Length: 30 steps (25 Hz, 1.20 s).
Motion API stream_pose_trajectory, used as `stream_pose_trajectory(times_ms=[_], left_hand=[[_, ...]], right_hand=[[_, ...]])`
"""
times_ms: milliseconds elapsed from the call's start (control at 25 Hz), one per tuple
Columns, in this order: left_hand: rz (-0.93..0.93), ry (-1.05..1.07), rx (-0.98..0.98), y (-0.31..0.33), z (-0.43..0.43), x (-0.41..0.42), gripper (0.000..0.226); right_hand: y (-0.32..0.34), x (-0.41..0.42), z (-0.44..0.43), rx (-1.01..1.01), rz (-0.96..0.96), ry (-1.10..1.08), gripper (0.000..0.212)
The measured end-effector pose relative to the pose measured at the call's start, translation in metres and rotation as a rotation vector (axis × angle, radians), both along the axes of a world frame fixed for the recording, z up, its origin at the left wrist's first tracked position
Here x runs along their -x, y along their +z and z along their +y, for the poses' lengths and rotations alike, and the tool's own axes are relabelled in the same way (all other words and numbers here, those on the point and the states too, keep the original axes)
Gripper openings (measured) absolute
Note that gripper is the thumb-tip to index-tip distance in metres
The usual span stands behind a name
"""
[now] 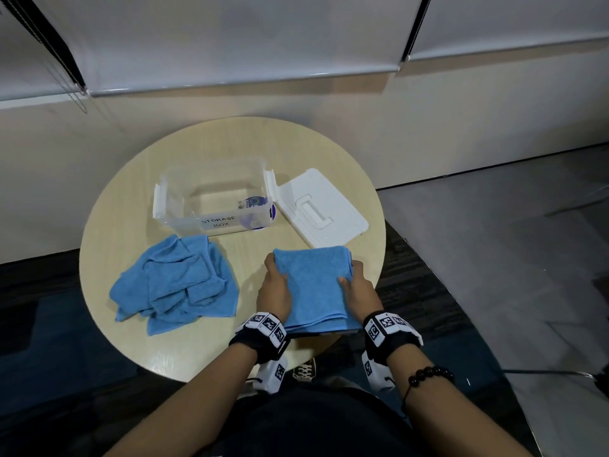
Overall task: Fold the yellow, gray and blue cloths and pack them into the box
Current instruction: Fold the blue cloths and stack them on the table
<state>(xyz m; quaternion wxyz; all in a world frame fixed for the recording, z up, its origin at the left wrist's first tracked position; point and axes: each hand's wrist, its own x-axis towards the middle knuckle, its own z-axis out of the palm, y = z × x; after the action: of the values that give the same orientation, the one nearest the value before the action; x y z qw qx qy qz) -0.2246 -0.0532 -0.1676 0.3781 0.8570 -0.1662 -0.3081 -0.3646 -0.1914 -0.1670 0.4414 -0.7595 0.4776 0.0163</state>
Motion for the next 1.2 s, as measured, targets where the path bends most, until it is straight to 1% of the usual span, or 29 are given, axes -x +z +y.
stream_pose_trajectory(times_ms=[80,240,360,400,440,480,520,560,600,640,680,720,760,840,960,1040,1120,1200], left_hand=[[-0.041,-0.036,0.0,-0.004,0.0,0.004,0.053],[-0.226,-0.105,-0.134,-0.013,-0.005,0.006,0.057],[-0.292,-0.111,-0.179,-0.014,-0.009,0.005,0.062],[-0.318,-0.096,-0.199,-0.013,-0.008,0.004,0.067],[-0.35,-0.09,-0.211,-0.011,-0.006,0.001,0.072],[-0.389,-0.126,-0.205,-0.01,-0.003,-0.004,0.078],[-0.437,-0.233,-0.187,-0.009,0.0,-0.007,0.083],[-0.488,-0.402,-0.169,-0.01,0.004,-0.01,0.09],[-0.518,-0.602,-0.175,-0.012,0.008,-0.013,0.101],[-0.521,-0.779,-0.216,-0.015,0.012,-0.015,0.113],[-0.515,-0.898,-0.276,-0.019,0.016,-0.015,0.124],[-0.515,-0.959,-0.334,-0.024,0.017,-0.014,0.132],[-0.519,-0.977,-0.378,-0.03,0.017,-0.013,0.136],[-0.538,-0.959,-0.423,-0.038,0.01,-0.011,0.139],[-0.558,-0.926,-0.462,-0.044,0.003,-0.006,0.14],[-0.546,-0.939,-0.472,-0.044,0.002,-0.005,0.139],[-0.512,-0.964,-0.447,-0.04,0.006,-0.009,0.136],[-0.409,-0.956,-0.325,-0.028,0.01,-0.023,0.124]], right_hand=[[-0.003,0.001,0.006,0.05,-0.002,0.005,0.041],[-0.01,-0.003,0.005,0.099,-0.007,-0.016,0.045],[-0.009,-0.006,0.003,0.114,0.0,-0.022,0.045],[-0.009,-0.006,0.004,0.171,0.014,-0.018,0.046],[-0.009,-0.007,0.006,0.278,0.024,-0.018,0.048],[-0.01,-0.01,0.008,0.419,0.016,-0.019,0.05],[-0.009,-0.014,0.009,0.552,-0.02,-0.002,0.05],[-0.009,-0.02,0.009,0.639,-0.075,0.041,0.049],[-0.008,-0.026,0.01,0.665,-0.118,0.112,0.047],[-0.009,-0.033,0.012,0.646,-0.127,0.197,0.046],[-0.011,-0.038,0.015,0.601,-0.1,0.27,0.048],[-0.015,-0.041,0.018,0.544,-0.05,0.32,0.052],[-0.022,-0.042,0.019,0.49,0.011,0.356,0.055],[-0.032,-0.04,0.018,0.453,0.118,0.408,0.06],[-0.038,-0.04,0.013,0.465,0.17,0.455,0.06],[-0.04,-0.041,0.011,0.474,0.185,0.463,0.06],[-0.042,-0.042,0.01,0.467,0.182,0.462,0.06],[-0.038,-0.046,0.011,0.441,0.148,0.432,0.059]])
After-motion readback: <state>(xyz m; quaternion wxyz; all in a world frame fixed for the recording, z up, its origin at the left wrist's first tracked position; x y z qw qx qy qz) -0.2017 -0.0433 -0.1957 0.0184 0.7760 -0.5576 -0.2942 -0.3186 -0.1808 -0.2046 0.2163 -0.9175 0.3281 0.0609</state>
